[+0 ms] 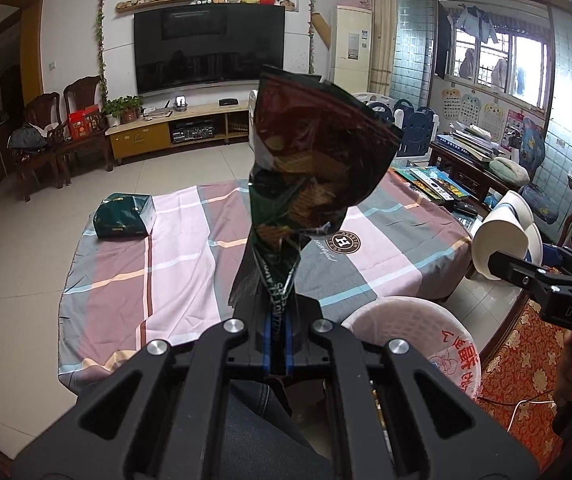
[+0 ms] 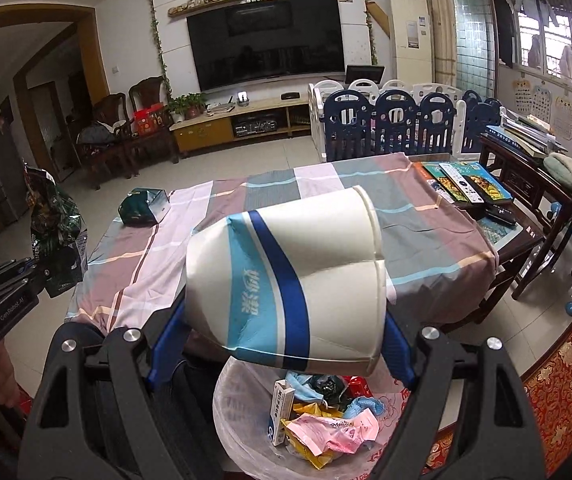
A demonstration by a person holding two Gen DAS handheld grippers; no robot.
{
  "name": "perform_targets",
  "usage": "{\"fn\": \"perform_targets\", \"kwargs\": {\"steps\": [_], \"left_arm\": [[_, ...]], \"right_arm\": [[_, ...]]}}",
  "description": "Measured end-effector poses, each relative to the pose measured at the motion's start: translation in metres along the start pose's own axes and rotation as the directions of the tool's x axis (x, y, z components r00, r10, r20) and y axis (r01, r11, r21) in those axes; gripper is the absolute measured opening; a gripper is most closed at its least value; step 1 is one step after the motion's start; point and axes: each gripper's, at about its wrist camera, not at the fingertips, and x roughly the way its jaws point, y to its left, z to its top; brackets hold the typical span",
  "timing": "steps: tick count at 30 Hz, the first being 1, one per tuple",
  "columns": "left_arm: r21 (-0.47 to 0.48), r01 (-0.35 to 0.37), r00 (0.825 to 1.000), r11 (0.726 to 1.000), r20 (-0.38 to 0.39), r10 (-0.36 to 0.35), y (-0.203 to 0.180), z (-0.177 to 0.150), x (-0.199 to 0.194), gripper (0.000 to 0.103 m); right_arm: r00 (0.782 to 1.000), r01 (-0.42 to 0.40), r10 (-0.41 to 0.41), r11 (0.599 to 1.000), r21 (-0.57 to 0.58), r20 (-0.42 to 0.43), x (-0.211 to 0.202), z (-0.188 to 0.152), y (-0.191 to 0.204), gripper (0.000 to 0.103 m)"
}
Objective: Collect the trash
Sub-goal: 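Carry the green chip bag and white cup over the wastebasket with both tools, then open the left tool dropping the chip bag while the right tool drops the cup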
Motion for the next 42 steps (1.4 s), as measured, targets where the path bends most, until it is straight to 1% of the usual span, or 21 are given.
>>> {"fn": "perform_targets", "kwargs": {"steps": [10, 15, 19, 22, 25, 30, 35, 42], "left_arm": [[0.007, 0.011, 1.000, 1.000, -0.005, -0.011, -0.004, 0.000, 0.000, 0.006], [0.013, 0.017, 1.000, 1.000, -0.003, -0.017, -0.005, -0.001, 0.000, 0.006], [0.020, 0.026, 1.000, 0.999, -0.007, -0.026, -0.007, -0.002, 0.001, 0.006], [0.024, 0.030, 0.999, 0.999, -0.011, -0.030, -0.008, -0.003, 0.003, 0.006], [0.026, 0.033, 0.999, 0.999, -0.014, -0.032, -0.009, -0.004, 0.004, 0.006], [0.032, 0.033, 0.999, 0.999, -0.017, -0.032, -0.011, -0.006, 0.006, 0.006], [0.035, 0.035, 0.999, 0.999, -0.020, -0.035, -0.013, -0.006, 0.007, 0.006], [0.039, 0.044, 0.999, 0.998, -0.027, -0.043, -0.014, -0.007, 0.009, 0.006]], "right_arm": [[0.998, 0.034, -0.033, 0.999, 0.034, -0.050, 0.013, -0.009, -0.012, 0.081], [0.996, 0.047, -0.044, 0.998, 0.032, -0.073, 0.022, -0.014, -0.015, 0.081], [0.992, 0.059, -0.054, 0.997, 0.042, -0.113, 0.035, -0.025, -0.022, 0.081], [0.986, 0.065, -0.054, 0.996, 0.063, -0.161, 0.049, -0.036, -0.030, 0.081], [0.977, 0.076, -0.060, 0.995, 0.069, -0.207, 0.065, -0.049, -0.034, 0.081], [0.951, 0.114, -0.090, 0.991, 0.067, -0.295, 0.090, -0.073, -0.037, 0.081], [0.937, 0.130, -0.103, 0.990, 0.059, -0.335, 0.101, -0.084, -0.038, 0.081], [0.902, 0.179, -0.137, 0.982, 0.064, -0.410, 0.119, -0.102, -0.049, 0.081]]}}
